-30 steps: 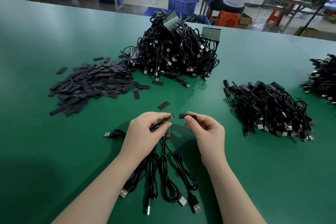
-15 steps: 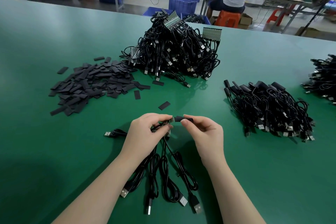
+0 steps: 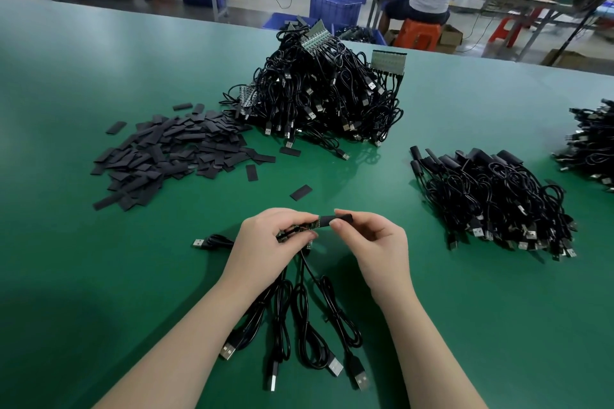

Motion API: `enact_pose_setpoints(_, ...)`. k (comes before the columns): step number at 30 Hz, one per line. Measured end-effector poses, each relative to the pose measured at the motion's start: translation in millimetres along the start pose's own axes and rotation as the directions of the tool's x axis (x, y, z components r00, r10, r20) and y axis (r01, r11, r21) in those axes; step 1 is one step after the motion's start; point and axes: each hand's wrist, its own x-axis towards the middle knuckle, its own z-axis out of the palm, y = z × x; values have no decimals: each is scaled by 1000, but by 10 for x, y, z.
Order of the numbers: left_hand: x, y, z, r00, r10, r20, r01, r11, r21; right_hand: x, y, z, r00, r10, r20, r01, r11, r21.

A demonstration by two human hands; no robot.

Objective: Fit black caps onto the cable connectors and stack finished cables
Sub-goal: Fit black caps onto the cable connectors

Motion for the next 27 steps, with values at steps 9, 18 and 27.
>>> enact_pose_setpoints(9, -2, -7, 1, 1000, -22, -9, 22, 1000, -22, 11, 30, -31, 996, 72, 50, -73, 997, 37)
enact_pose_setpoints(18, -12, 15, 1, 1000, -25, 17, 25, 999, -22, 25, 29, -84, 995, 62, 82, -61, 998, -23)
enact_pose_setpoints(27, -24, 30, -5, 999, -40, 28, 42, 998, -46, 0, 65, -29, 996, 23, 86, -21, 1000, -18)
